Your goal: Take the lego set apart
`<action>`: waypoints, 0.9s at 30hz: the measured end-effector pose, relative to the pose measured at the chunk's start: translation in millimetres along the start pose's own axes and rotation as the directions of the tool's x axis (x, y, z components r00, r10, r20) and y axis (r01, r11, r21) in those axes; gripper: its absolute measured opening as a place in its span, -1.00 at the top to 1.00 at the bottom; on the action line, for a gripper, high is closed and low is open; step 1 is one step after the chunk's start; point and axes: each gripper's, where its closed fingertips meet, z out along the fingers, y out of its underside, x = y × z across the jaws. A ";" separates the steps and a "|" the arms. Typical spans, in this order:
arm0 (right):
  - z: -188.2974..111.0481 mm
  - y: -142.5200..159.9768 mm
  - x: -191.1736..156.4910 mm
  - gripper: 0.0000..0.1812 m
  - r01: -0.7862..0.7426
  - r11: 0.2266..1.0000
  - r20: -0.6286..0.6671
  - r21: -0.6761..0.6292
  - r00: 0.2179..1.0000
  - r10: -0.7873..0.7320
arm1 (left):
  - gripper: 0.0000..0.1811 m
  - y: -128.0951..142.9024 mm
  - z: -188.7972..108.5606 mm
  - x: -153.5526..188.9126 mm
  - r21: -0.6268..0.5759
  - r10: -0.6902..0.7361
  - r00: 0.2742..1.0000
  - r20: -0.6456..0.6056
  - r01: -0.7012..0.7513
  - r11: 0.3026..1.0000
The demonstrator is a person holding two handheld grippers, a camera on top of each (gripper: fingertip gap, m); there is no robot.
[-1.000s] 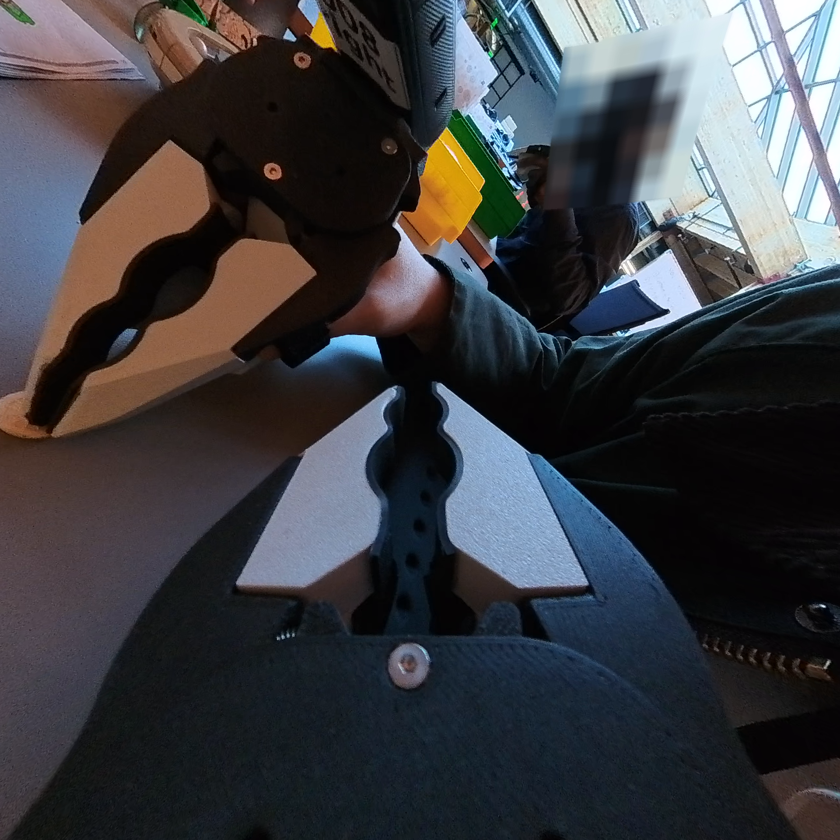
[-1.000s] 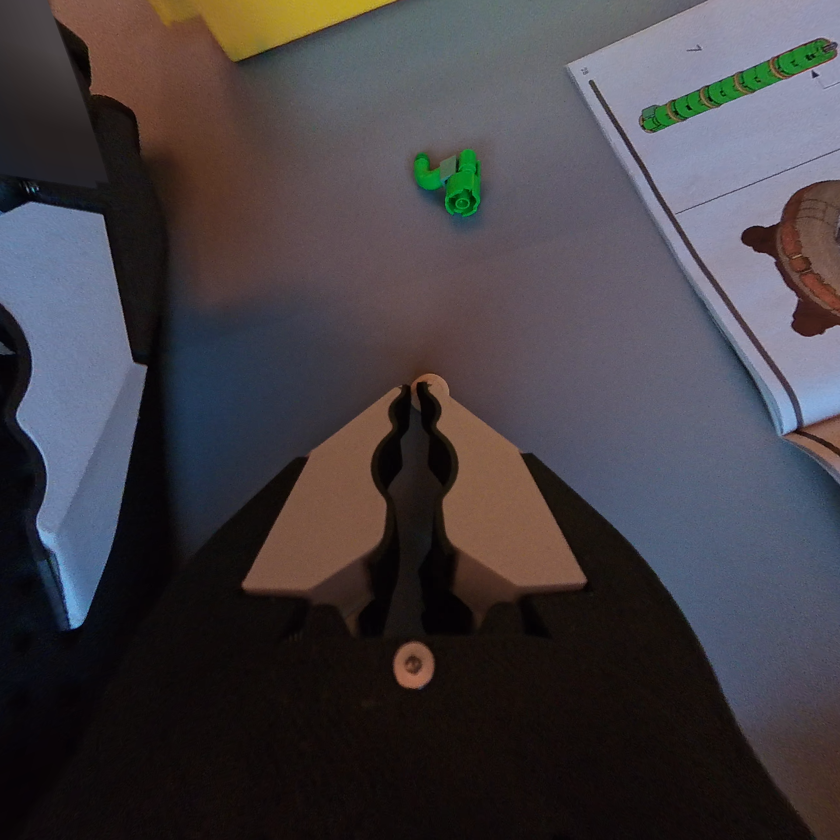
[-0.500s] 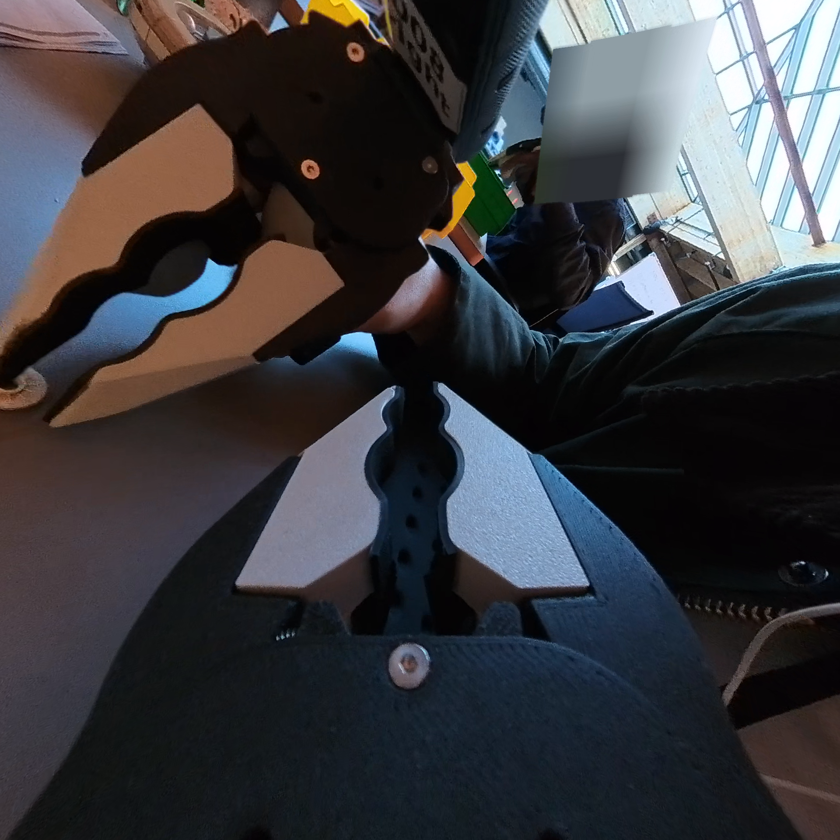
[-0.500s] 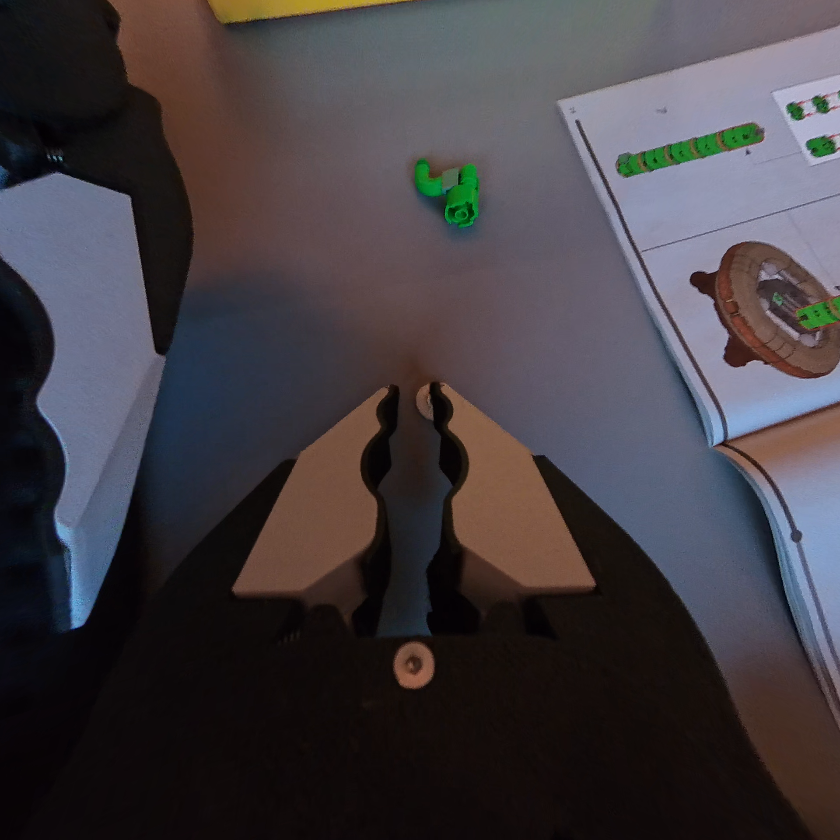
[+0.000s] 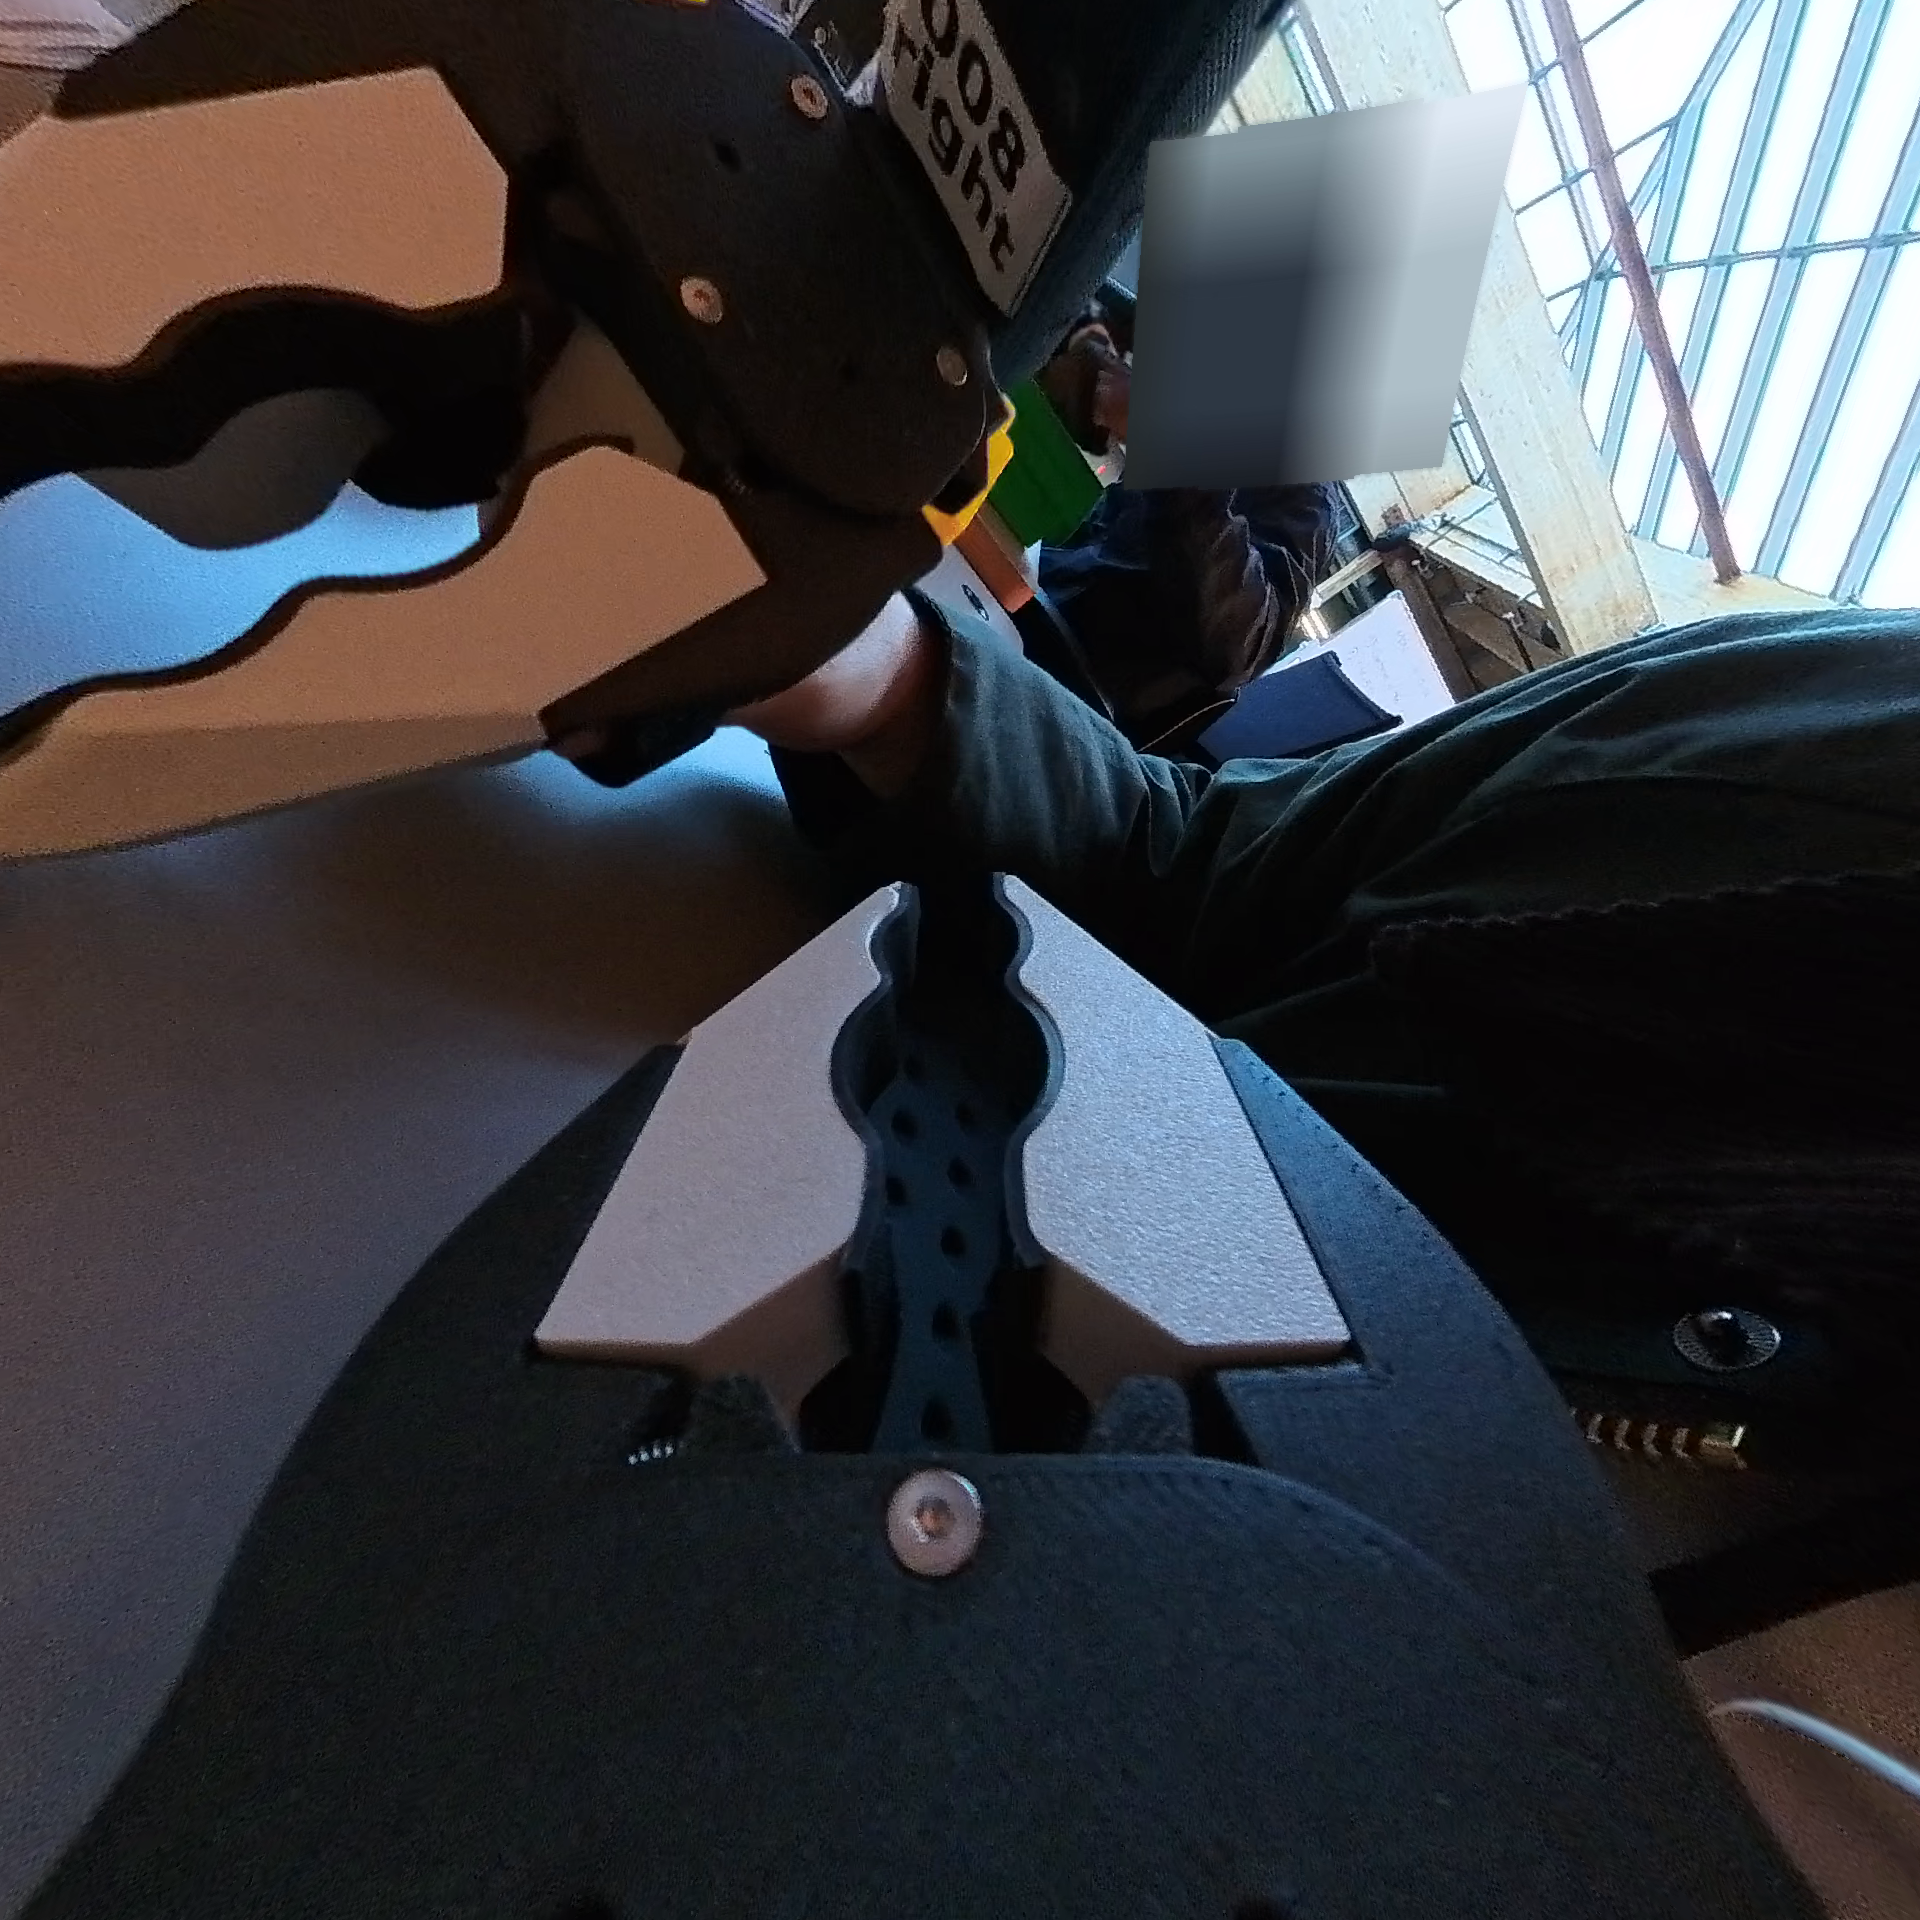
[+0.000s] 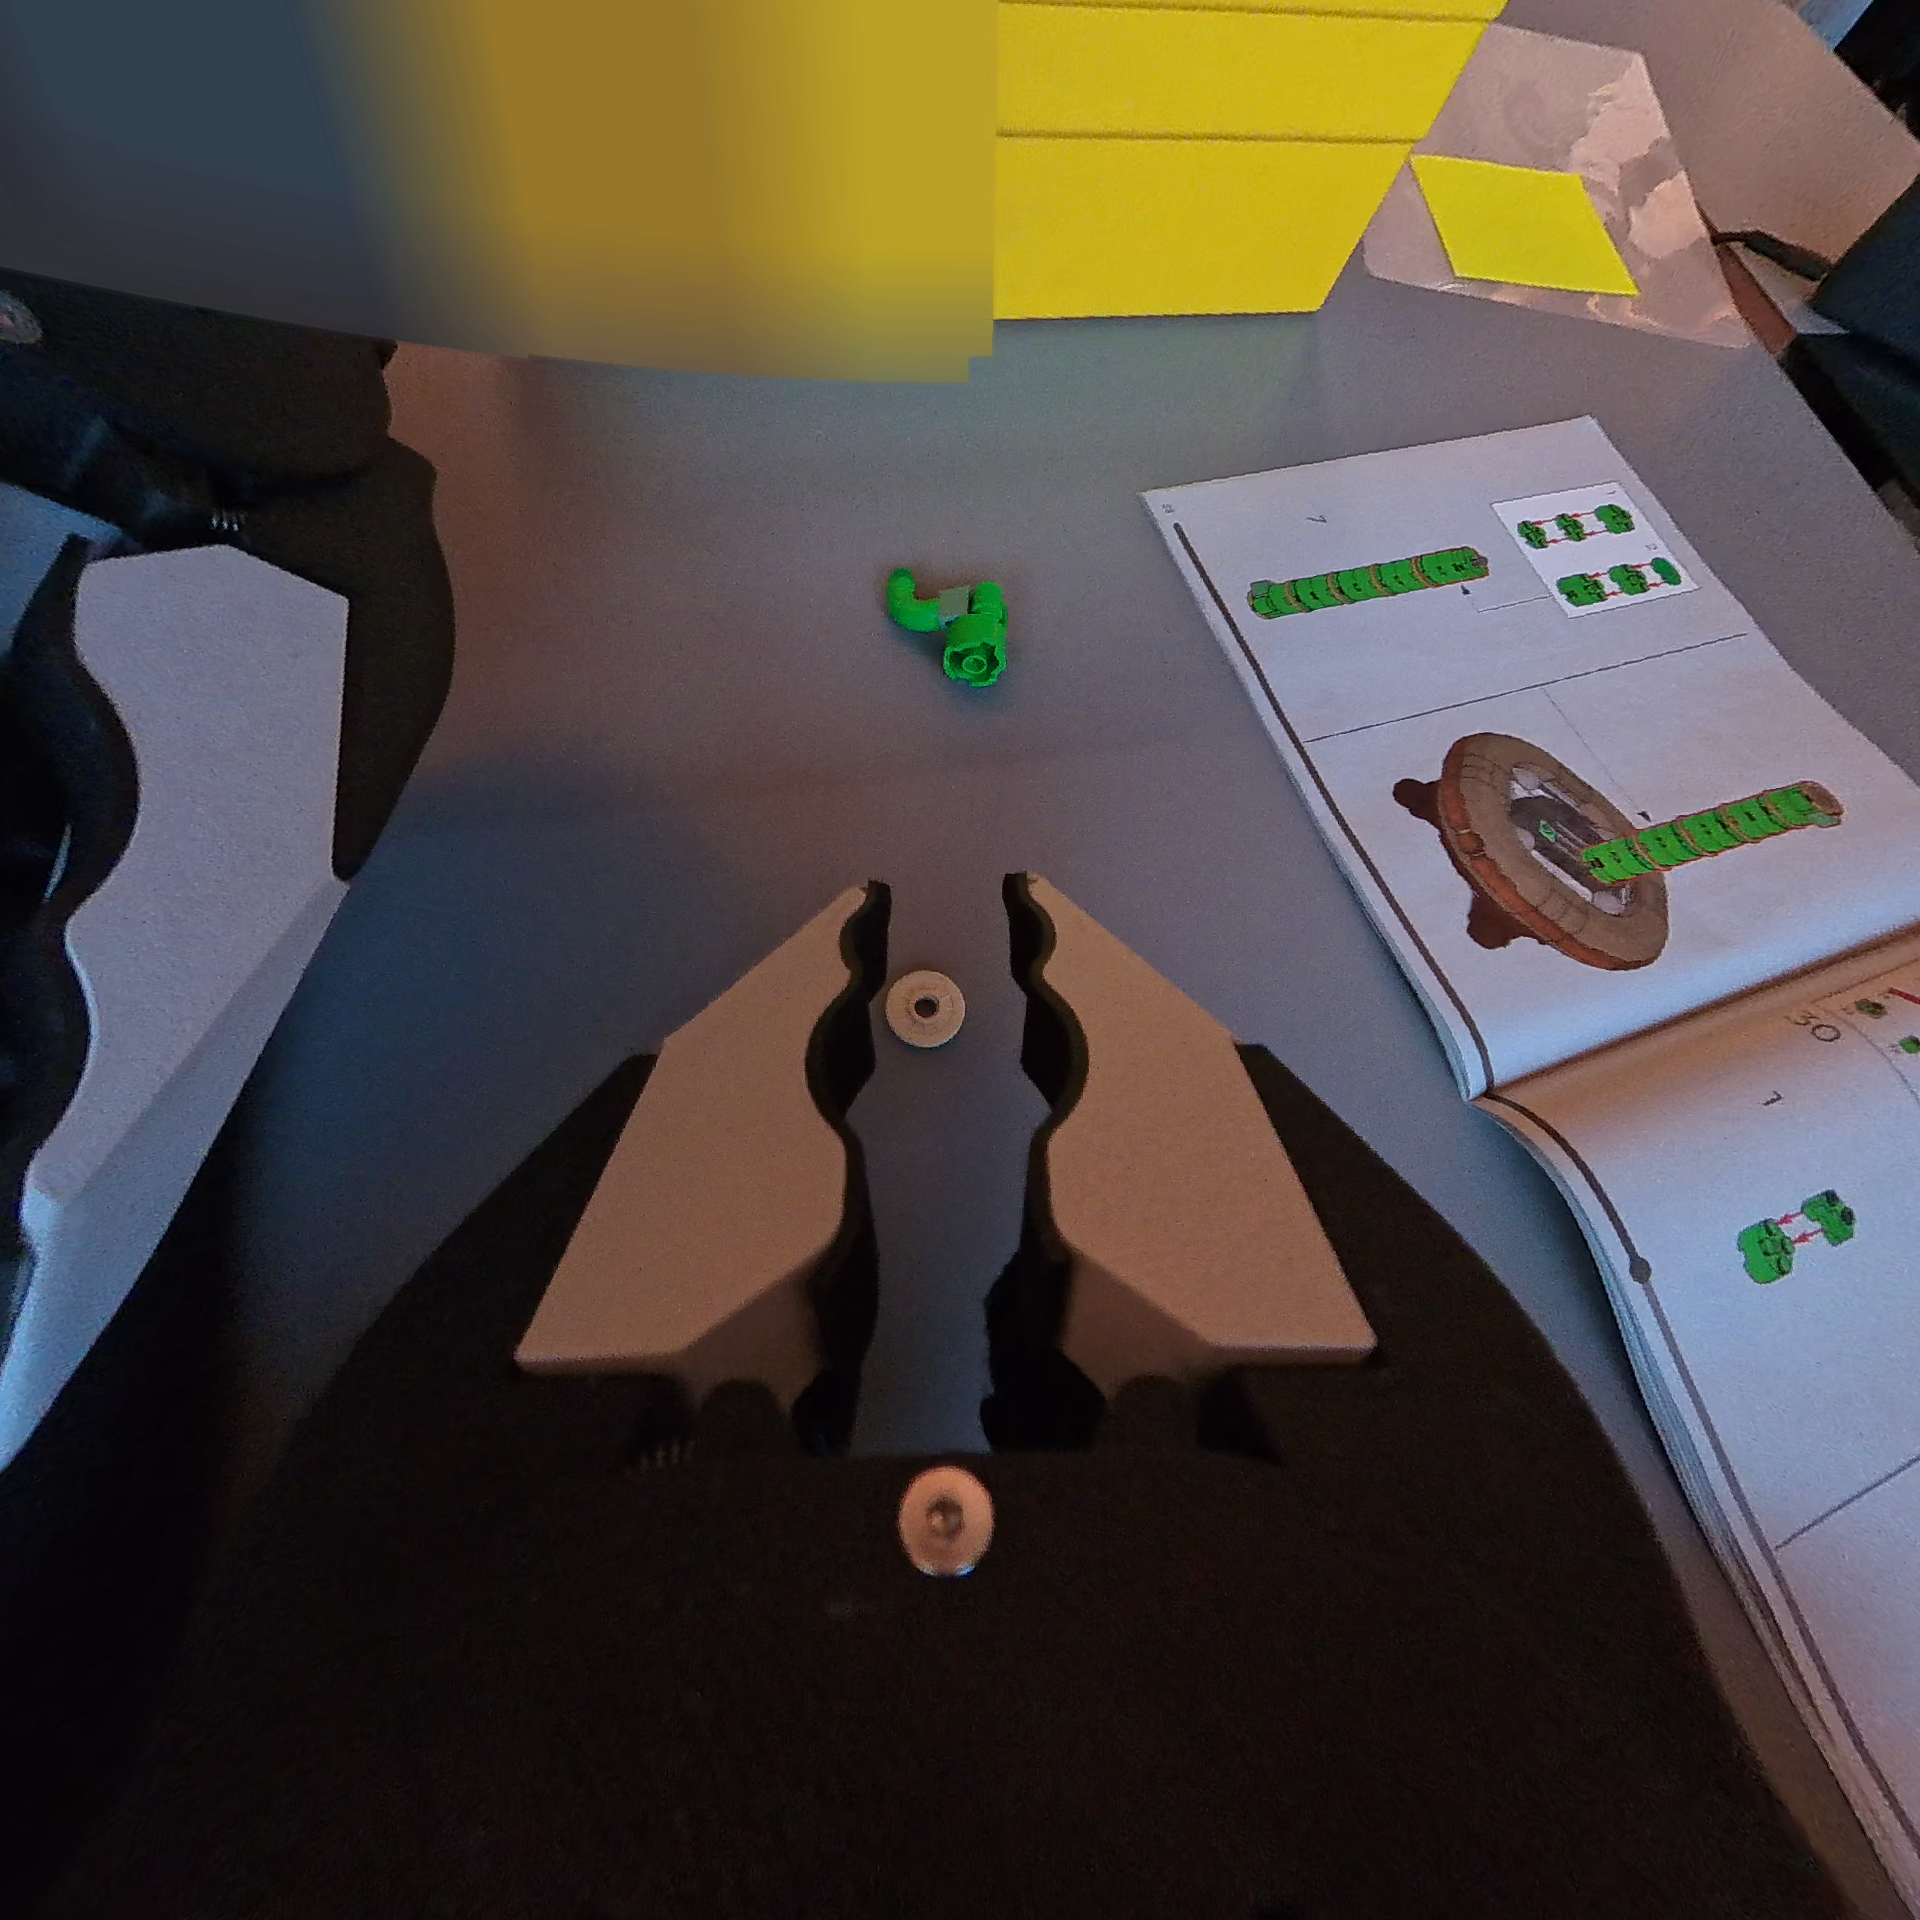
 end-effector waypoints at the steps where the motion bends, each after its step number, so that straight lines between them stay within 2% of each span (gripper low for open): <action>1: 1.0 1.3 -0.4 0.76 0.007 1.000 -0.001 -0.007 1.000 -0.007 | 0.87 0.1 0.0 0.1 -0.001 0.000 1.000 0.000 0.000 1.000; 8: 3.4 5.1 -1.7 0.76 0.057 0.998 -0.019 -0.035 0.998 -0.058 | 0.87 0.9 0.2 0.1 -0.005 -0.003 1.000 -0.003 0.003 1.000; 27: 0.2 2.5 7.3 0.71 0.059 0.998 -0.070 -0.008 0.996 -0.060 | 0.85 2.9 1.0 1.2 -0.016 -0.017 1.000 -0.017 0.017 1.000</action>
